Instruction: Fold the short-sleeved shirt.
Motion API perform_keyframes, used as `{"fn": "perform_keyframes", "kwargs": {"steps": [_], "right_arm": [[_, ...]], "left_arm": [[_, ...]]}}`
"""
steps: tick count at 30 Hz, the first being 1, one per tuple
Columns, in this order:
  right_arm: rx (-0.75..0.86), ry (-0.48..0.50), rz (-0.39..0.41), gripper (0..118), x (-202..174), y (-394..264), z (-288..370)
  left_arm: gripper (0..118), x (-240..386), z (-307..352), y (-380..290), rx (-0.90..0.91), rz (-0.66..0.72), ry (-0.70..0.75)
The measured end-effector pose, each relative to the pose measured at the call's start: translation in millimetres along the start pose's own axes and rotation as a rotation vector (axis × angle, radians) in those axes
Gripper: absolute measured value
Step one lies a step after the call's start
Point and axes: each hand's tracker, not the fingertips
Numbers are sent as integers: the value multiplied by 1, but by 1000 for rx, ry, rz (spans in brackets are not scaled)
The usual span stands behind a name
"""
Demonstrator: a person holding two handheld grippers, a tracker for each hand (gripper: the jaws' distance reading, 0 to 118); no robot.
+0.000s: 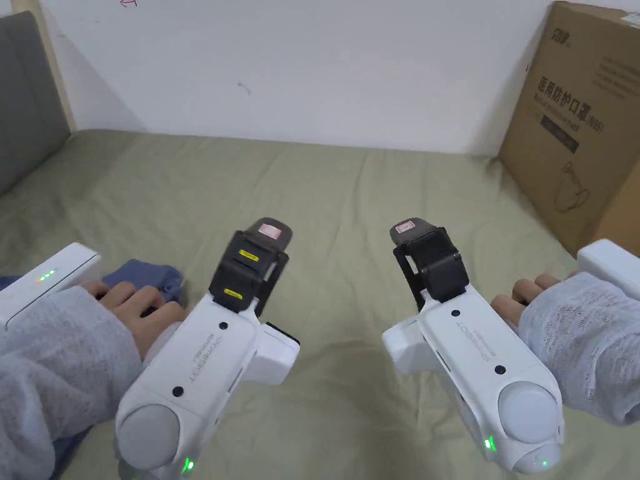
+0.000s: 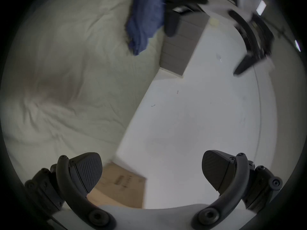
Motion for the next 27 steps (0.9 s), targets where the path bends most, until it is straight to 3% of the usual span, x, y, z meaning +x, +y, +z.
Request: {"fn": "perform_keyframes", "kwargs": {"steps": [2,6,8,10,12,15,19,27], "right_arm": [[-21,77,-310,118,16,-3,3],[-145,196,-1244,118,38,-35,3],[-154,134,-1620,118,28,-48,12],[-197,24,-1888,118,13,-51,22],[-239,-43,-1986,118,1,-47,31],[-317,-99,-1952,118,-13,-38,41],[-300,-38,-1964,118,-21,-38,49],[-291,-37,-1943,118,-20,-37,55]], "left_arm": [[118,-17,0,-4,-58,306,-2],[118,-48,-1,-34,-283,1107,63],[118,-50,4,-48,-335,1455,136],[118,-47,12,-56,-412,1721,201],[118,-41,20,-56,-413,1837,251],[118,-35,30,-46,-402,1782,240],[118,-25,30,-35,-422,1684,184],[118,-18,34,-29,-422,1695,141]]}}
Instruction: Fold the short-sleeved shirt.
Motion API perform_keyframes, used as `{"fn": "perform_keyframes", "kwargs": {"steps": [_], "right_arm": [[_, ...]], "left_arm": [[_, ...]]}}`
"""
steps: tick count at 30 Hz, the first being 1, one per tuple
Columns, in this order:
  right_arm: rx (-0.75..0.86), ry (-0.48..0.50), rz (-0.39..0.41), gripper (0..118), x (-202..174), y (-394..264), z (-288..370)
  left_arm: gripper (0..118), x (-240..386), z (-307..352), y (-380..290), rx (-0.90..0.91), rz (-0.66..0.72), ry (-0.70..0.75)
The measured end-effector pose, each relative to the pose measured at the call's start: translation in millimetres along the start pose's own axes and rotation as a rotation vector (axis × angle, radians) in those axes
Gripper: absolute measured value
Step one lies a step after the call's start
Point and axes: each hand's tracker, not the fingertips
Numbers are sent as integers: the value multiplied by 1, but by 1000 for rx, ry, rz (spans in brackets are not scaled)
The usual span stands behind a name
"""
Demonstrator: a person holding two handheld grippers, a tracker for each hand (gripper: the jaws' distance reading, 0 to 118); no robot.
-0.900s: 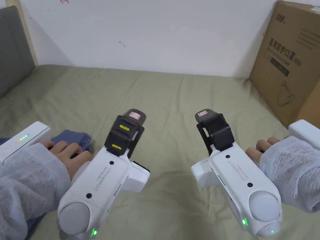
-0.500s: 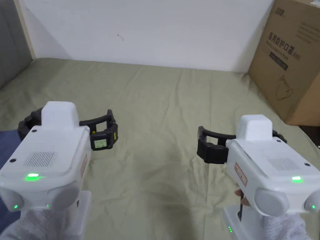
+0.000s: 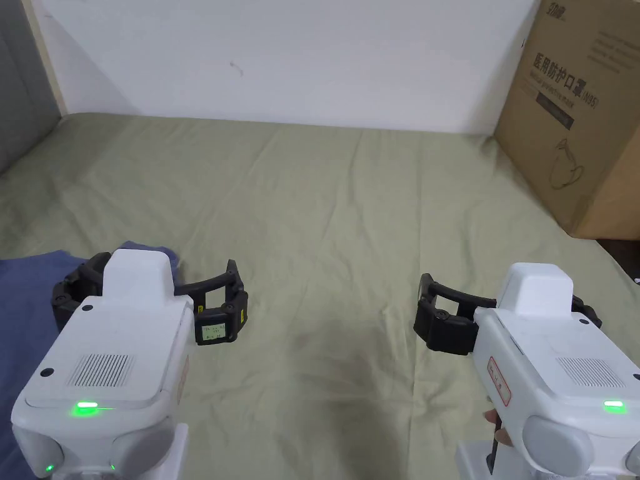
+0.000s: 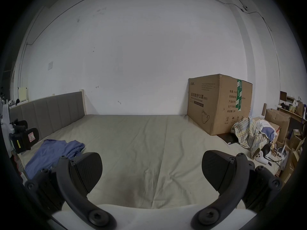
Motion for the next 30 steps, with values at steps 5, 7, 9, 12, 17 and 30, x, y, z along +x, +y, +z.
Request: {"fn": "perform_keyframes", "kwargs": {"steps": [5,7,9,12,17,30], "right_arm": [[11,10,15,118,-5,4,1],[14,16,15,118,-7,5,2],[15,19,10,118,-8,6,2],[16,26,12,118,-10,7,2],[23,29,29,118,-13,9,5],[35,56,-1,0,-9,13,16]], "left_arm": [[118,0,3,1,5,5,-5],[118,1,4,1,6,1,-2],[118,1,4,1,4,2,-4],[118,2,5,3,8,5,-10],[118,3,7,5,17,6,-7],[0,6,14,16,8,19,-11]]}}
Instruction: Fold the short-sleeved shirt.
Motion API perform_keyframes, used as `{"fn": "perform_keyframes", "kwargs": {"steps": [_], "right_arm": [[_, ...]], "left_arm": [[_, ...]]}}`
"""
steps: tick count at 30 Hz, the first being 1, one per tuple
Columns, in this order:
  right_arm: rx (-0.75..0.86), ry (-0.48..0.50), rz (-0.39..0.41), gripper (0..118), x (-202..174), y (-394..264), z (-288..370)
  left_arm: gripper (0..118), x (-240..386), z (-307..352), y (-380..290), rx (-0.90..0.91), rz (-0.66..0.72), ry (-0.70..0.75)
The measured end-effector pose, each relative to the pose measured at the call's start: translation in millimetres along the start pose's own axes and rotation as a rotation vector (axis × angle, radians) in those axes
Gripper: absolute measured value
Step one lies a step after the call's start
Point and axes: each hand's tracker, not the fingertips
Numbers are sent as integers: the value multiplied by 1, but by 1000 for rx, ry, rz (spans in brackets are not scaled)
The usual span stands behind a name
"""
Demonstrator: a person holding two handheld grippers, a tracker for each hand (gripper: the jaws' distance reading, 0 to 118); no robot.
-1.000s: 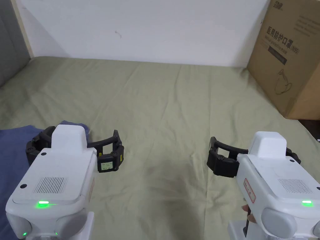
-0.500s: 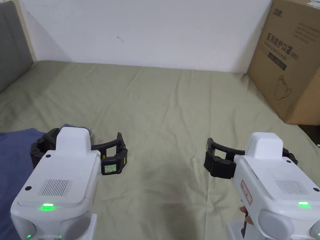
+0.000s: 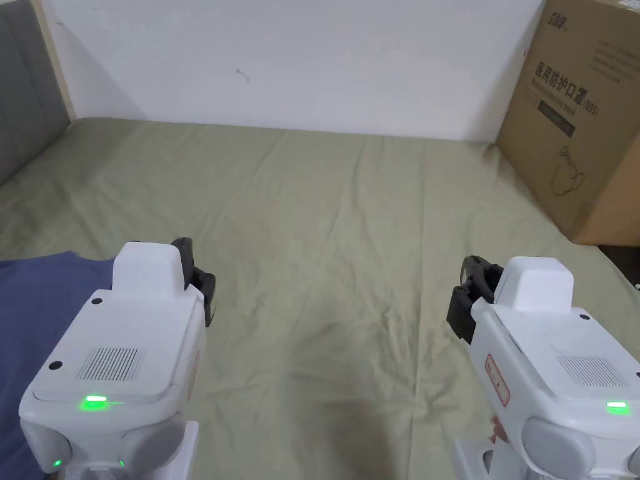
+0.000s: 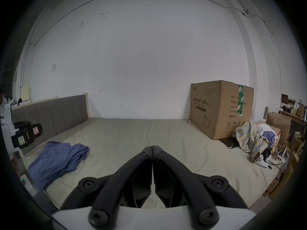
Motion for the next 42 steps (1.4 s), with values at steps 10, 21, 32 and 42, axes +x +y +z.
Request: {"fn": "perform_keyframes", "kwargs": {"steps": [10,21,32,42], "right_arm": [[4,16,18,0,-1,2,2],[-7,20,26,0,0,1,2],[-1,20,31,0,-5,7,2],[-6,32,57,0,-3,9,-1]], "left_arm": [[0,4,-2,-2,2,-14,10],[0,2,0,-2,5,-28,14],[0,5,0,-4,11,-47,10],[0,6,0,-2,12,-34,-5]]}}
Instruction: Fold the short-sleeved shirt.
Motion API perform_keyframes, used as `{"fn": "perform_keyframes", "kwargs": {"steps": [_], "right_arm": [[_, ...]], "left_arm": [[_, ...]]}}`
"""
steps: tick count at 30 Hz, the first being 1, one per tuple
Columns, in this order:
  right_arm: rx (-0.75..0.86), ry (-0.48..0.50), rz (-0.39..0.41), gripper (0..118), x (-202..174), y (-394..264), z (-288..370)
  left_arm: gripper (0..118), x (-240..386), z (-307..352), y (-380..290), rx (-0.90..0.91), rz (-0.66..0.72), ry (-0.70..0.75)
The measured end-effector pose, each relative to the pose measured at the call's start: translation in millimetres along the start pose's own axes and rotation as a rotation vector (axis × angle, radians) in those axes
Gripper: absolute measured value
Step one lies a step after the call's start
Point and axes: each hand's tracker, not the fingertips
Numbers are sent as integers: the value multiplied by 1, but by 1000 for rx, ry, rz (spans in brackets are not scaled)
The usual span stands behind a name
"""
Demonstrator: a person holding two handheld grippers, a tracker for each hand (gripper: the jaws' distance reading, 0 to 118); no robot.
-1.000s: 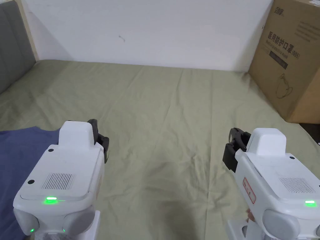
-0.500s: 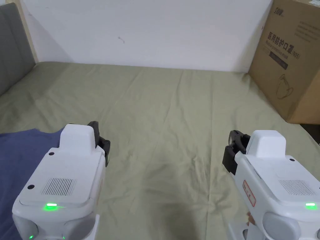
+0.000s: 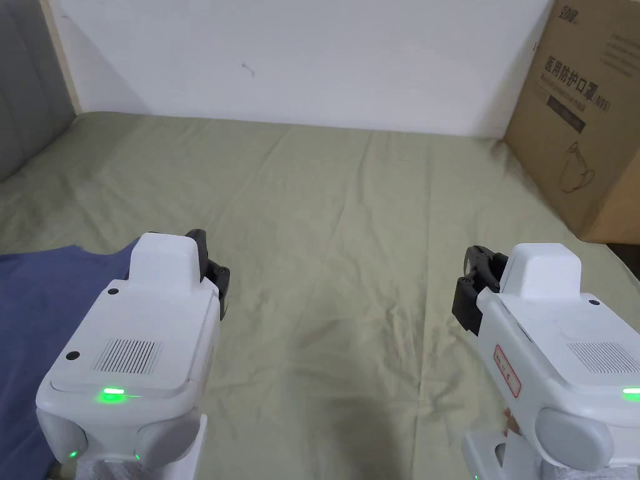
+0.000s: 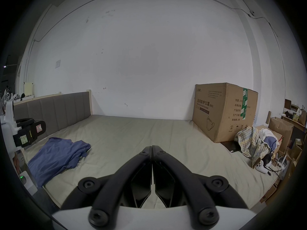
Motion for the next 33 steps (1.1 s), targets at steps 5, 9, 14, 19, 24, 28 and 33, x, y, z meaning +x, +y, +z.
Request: {"fn": "perform_keyframes", "kwargs": {"steps": [5,9,14,19,24,28,33], "right_arm": [[-2,26,15,0,-10,5,-7],[9,82,35,0,-31,14,-16],[29,180,34,0,-68,23,-31],[48,291,82,0,-115,29,-45],[51,407,80,0,-153,31,-53],[50,469,103,0,-174,28,-53],[42,504,113,0,-183,24,-54]], "left_arm": [[0,-7,3,1,1,-3,17],[0,-29,8,5,9,9,71],[0,-72,23,10,29,1,217],[0,-114,48,7,23,-8,365],[0,-143,72,-3,-3,0,470],[0,-158,82,-12,-23,31,517],[0,-163,80,-19,-46,36,529]]}}
